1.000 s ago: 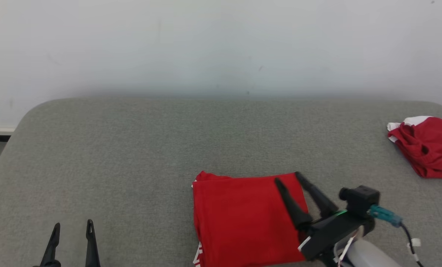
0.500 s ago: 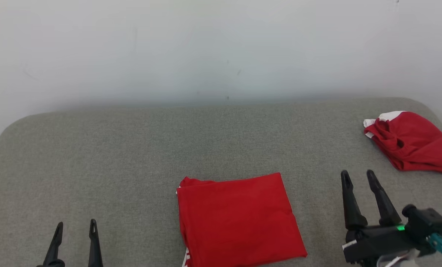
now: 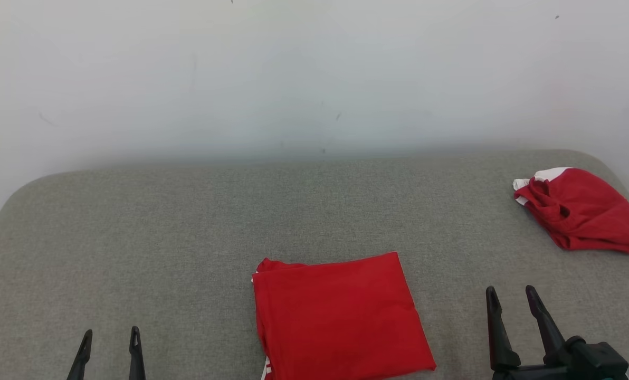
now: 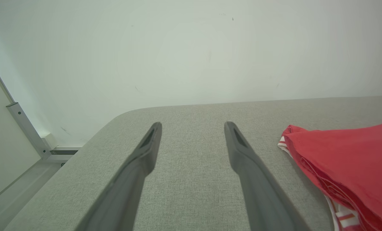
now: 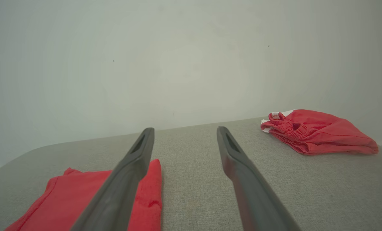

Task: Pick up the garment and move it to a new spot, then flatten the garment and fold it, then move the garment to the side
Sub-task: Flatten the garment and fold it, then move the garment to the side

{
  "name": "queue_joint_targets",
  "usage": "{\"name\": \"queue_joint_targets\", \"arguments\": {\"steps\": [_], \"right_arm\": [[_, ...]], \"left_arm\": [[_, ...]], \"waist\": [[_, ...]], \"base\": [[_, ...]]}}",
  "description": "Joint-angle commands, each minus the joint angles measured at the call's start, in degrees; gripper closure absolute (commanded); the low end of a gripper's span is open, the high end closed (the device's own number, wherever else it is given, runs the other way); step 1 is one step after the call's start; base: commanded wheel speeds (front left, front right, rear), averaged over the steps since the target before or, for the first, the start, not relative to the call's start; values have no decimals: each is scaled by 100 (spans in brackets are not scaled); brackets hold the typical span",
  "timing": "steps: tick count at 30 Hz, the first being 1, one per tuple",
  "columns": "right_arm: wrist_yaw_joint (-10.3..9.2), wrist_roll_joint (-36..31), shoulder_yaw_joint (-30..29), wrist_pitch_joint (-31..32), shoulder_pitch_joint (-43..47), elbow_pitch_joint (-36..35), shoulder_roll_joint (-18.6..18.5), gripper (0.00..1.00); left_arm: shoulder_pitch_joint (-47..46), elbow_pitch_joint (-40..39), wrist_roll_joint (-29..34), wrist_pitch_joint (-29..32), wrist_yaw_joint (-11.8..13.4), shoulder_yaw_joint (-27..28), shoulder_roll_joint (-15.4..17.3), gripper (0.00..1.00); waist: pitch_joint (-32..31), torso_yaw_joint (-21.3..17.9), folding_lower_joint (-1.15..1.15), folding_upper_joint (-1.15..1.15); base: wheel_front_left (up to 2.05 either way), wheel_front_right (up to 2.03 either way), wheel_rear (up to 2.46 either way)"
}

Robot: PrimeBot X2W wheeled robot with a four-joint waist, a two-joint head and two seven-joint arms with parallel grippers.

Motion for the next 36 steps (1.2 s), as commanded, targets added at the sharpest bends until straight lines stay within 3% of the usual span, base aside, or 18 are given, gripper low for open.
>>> {"name": "queue_joint_targets", "arguments": {"steps": [1, 16, 36], "right_arm": [[-17, -82, 9, -23, 52, 38, 35, 0], [-17, -492, -18, -24, -78, 447, 141, 0], [-17, -618, 44, -24, -116, 659, 136, 0]], "left_arm": [[46, 1, 50, -18, 29, -8, 27, 0], [95, 24, -47, -18, -147, -290, 235, 0], [113, 30, -115, -18, -85, -316, 292, 0]], "waist": [[-11, 16, 0, 0], [-47, 150, 0, 0], [-89, 195, 0, 0]], "base": [[0, 0, 0], [0, 0, 0], [0, 0, 0]]}}
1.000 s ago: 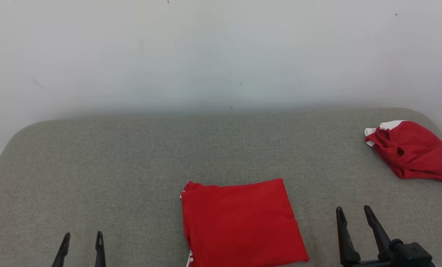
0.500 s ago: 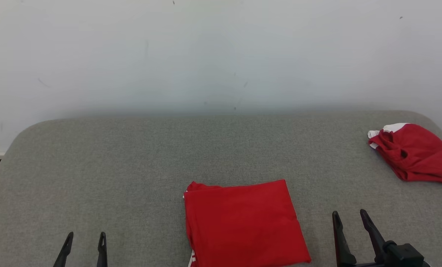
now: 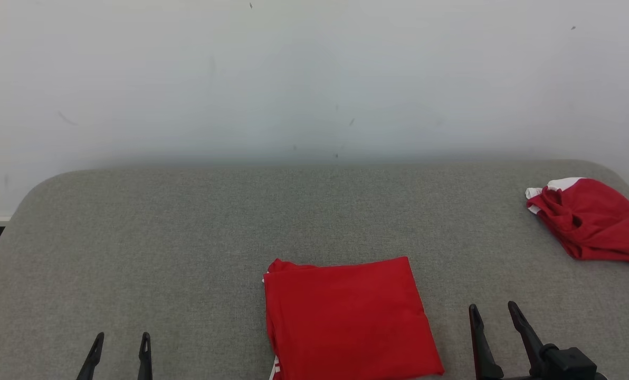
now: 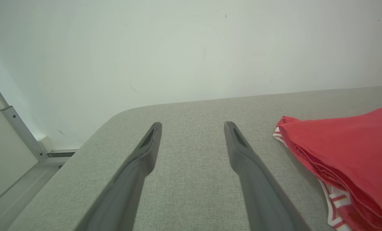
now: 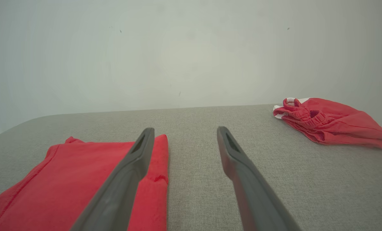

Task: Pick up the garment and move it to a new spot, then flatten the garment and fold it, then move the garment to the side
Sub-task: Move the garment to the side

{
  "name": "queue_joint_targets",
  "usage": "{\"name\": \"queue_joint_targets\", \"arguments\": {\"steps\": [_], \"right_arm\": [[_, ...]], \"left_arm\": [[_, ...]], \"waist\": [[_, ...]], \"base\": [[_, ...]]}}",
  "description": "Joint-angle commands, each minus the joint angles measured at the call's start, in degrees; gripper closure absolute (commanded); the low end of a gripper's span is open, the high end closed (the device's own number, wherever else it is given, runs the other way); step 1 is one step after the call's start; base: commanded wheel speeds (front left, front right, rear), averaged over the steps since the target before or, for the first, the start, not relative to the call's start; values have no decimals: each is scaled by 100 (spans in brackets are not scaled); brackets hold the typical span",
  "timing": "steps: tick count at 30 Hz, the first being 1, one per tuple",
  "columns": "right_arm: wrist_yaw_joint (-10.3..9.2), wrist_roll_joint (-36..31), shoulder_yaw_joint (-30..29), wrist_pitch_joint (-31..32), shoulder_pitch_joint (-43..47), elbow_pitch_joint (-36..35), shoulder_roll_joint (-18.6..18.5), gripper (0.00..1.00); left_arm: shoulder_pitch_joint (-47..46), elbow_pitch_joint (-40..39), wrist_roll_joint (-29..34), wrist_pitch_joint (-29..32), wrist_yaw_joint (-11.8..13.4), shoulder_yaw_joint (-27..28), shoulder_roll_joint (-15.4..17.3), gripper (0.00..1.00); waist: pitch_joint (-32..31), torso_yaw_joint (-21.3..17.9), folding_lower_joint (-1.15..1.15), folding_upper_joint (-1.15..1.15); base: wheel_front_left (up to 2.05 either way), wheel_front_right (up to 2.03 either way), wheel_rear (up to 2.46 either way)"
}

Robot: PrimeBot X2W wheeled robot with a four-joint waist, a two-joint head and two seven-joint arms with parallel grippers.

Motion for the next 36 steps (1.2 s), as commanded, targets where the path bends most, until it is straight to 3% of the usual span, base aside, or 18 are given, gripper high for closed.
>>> {"name": "queue_joint_targets", "arguments": {"steps": [1, 26, 36], "right_arm": [[-17, -31, 13, -24, -16, 12, -9, 0], [-17, -7, 117, -24, -43, 158, -55, 0], [-17, -27, 288, -23, -573, 437, -220, 0]], "left_arm": [[44, -7, -26, -18, 23, 11, 22, 0], [60, -6, -100, -18, 46, -22, 46, 0], [-102, 17, -94, -18, 39, -114, 20, 0]], "waist": [[-4, 0, 0, 0], [-6, 46, 0, 0], [72, 270, 0, 0]], "base": [[0, 0, 0], [0, 0, 0], [0, 0, 0]]}}
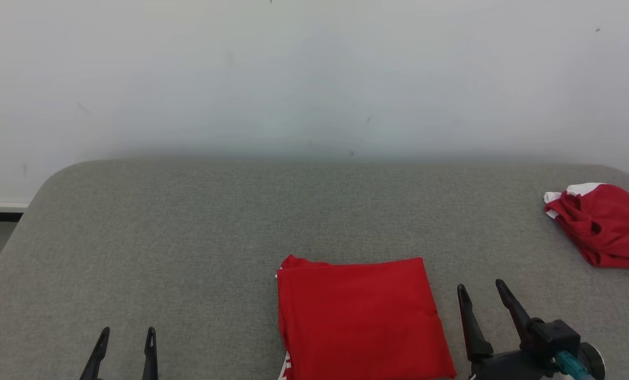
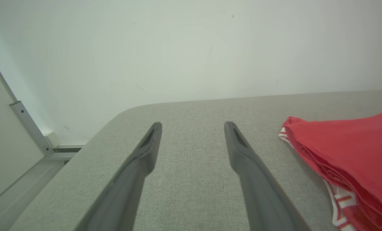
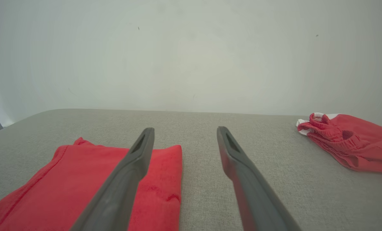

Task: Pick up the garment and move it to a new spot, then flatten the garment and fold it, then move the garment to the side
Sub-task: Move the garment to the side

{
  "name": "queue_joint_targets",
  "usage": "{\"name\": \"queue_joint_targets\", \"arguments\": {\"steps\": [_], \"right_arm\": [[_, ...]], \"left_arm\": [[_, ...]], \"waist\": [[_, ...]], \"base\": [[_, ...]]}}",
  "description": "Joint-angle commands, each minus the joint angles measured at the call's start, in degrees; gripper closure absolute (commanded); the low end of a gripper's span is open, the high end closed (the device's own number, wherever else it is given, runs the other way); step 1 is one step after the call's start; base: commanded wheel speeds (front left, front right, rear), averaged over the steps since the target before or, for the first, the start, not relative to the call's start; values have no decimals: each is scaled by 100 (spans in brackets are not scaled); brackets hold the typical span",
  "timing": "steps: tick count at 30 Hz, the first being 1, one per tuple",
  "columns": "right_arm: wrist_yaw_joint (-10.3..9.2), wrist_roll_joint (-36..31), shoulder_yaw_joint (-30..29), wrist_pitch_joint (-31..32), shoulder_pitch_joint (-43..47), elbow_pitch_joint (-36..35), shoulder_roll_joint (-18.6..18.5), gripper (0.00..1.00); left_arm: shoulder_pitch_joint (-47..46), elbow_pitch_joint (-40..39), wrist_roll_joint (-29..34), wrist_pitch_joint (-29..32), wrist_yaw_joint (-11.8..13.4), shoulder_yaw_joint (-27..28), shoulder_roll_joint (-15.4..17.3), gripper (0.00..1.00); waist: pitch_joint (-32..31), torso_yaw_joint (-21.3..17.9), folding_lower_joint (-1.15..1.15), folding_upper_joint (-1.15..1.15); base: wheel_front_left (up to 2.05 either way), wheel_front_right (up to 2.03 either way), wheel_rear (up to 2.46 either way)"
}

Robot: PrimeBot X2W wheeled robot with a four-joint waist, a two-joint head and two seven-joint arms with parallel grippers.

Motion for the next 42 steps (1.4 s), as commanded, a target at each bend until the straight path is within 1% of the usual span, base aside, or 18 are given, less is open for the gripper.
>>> {"name": "queue_joint_targets", "arguments": {"steps": [1, 6, 10, 14, 22, 26, 31, 32, 33, 34, 42], "right_arm": [[-17, -25, 31, -7, -119, 77, -34, 0], [-17, -110, 115, 205, -691, 592, -142, 0], [-17, -50, 210, 503, -1102, 1220, -228, 0], [-17, 24, 250, 653, -1393, 1896, -296, 0], [-17, 213, 437, 727, -1856, 3064, -275, 0], [-17, 357, 646, 818, -2052, 3491, -205, 0], [-17, 646, 896, 1008, -2196, 3812, -137, 0], [-17, 688, 959, 1046, -2217, 3871, -137, 42], [-17, 746, 1027, 1071, -2236, 3924, -136, 58], [-17, 800, 1086, 1080, -2257, 3959, -138, 100], [-17, 1019, 1492, 712, -2672, 3881, -432, 100]], "left_arm": [[-43, -1, -16, -18, -6, -11, -9, 0], [-176, 27, 1, -18, -34, -120, -46, 0], [-289, 89, -11, -18, -50, -226, -81, 0], [-397, 149, -28, -18, -72, -274, -101, 0], [-485, 177, -61, -18, -61, -222, -102, 0], [-495, 182, -71, -18, -66, -206, -103, 0], [-512, 184, -68, -18, -69, -194, -109, 0], [-512, 176, -72, -18, -65, -188, -114, 0], [-505, 169, -75, -18, -63, -183, -120, 0], [-492, 168, -76, -18, -62, -179, -120, 0], [-438, 147, -108, -18, -49, -86, -104, 0]], "waist": [[40, 81, 0, 0], [160, 264, 0, 0], [266, 406, 0, 0], [365, 504, 0, 0], [499, 520, 0, 0], [511, 511, 0, 0], [502, 507, 0, 0], [498, 503, 0, 0], [493, 499, 0, 0], [488, 493, 0, 0], [469, 302, 0, 0]], "base": [[0, 0, 0], [0, 0, 0], [0, 0, 0], [0, 0, 0], [0, 0, 0], [0, 0, 0], [0, 0, 0], [0, 0, 0], [0, 0, 0], [0, 0, 0], [0, 0, 0]]}}
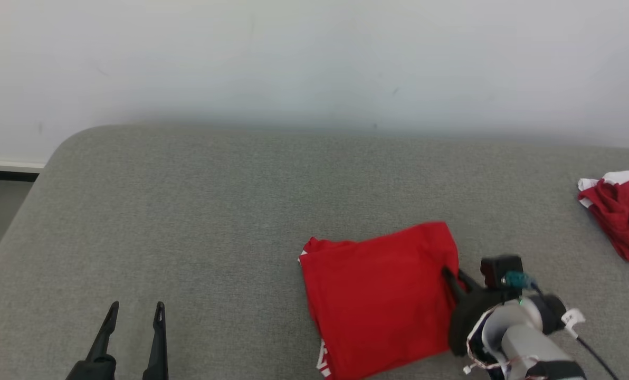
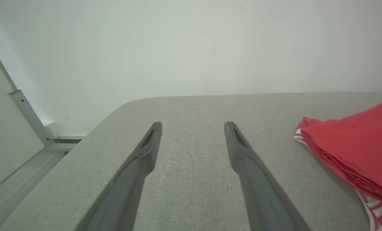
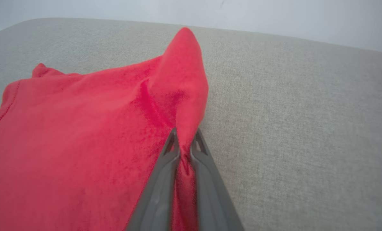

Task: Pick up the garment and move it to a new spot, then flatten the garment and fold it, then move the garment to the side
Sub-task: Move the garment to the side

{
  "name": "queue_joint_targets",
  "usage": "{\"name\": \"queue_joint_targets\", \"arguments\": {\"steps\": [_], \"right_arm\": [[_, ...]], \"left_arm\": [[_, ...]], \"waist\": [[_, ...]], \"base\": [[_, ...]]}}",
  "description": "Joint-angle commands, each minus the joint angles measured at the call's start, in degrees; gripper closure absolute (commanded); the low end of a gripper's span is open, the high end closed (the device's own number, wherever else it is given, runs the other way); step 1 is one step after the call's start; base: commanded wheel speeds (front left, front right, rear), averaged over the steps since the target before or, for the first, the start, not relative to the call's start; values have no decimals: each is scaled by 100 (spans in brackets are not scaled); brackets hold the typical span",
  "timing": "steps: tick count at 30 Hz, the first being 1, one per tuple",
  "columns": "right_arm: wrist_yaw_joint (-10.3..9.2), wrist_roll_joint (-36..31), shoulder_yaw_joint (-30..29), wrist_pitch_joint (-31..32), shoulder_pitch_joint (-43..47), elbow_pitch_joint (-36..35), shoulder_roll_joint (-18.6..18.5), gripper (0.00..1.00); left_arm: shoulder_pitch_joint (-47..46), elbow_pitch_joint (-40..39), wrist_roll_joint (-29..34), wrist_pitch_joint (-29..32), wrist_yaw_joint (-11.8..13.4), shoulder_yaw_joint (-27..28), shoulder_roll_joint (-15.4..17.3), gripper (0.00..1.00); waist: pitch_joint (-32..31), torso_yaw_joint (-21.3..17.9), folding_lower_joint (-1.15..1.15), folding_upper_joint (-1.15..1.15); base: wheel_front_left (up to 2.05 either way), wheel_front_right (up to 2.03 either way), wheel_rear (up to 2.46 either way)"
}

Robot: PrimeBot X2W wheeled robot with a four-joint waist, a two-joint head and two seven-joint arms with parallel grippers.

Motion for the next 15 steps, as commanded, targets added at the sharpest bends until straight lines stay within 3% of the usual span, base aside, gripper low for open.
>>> {"name": "queue_joint_targets", "arguments": {"steps": [1, 10, 15], "right_arm": [[-17, 61, 77, -50, -157, -54, -90, 100], [-17, 330, 811, 228, -1248, -544, -955, 100], [-17, 575, 1195, 504, -1817, -877, -1862, 100]], "left_arm": [[3, -57, -55, -17, 2, 22, -10, 0], [-326, -389, -83, -17, 25, 48, -115, 0], [-702, -530, -20, -16, -14, -11, -152, 0]], "waist": [[35, -91, 0, 0], [767, -556, 0, 0], [1372, -723, 0, 0]], "base": [[0, 0, 0], [0, 0, 0], [0, 0, 0]]}}
